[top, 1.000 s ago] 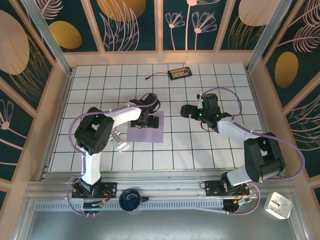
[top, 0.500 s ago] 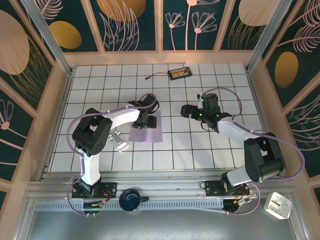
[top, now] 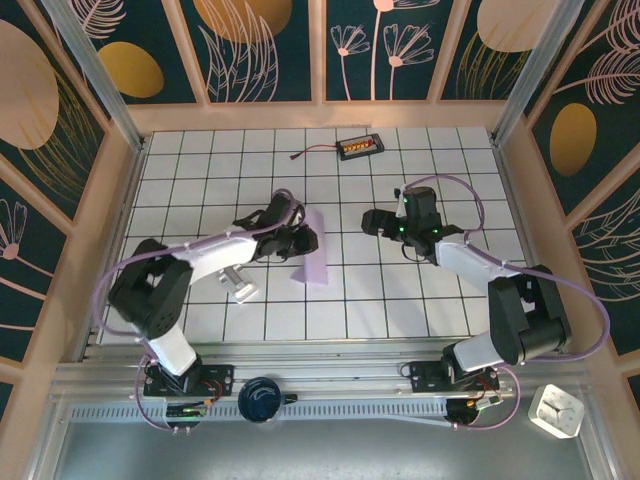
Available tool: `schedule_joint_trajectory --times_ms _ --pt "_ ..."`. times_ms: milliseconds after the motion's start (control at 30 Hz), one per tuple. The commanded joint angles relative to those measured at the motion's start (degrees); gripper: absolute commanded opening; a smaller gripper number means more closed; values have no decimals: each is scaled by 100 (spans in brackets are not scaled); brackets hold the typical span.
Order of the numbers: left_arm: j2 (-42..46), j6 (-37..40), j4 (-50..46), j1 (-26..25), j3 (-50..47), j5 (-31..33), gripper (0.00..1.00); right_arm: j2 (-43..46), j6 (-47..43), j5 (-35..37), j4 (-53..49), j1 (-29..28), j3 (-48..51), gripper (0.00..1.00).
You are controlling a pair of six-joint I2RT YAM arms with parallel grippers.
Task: Fold a paper plane with a square sheet of paper (pick it up from the middle)
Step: First fold in half a square sheet of paper at the center of the table.
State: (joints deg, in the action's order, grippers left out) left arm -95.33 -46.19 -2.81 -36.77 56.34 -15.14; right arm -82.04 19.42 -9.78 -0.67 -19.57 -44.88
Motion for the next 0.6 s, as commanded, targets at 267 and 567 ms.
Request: schedule_joint_trajectory --times_ms 267,567 --pt "19 -1483 3166 -41 -695 -2567 28 1179 23 -1479 -358 853 -11 94" --pt "-1024 -487 2554 30 -554 -2746 32 1211 144 -1720 -213 376 494 89"
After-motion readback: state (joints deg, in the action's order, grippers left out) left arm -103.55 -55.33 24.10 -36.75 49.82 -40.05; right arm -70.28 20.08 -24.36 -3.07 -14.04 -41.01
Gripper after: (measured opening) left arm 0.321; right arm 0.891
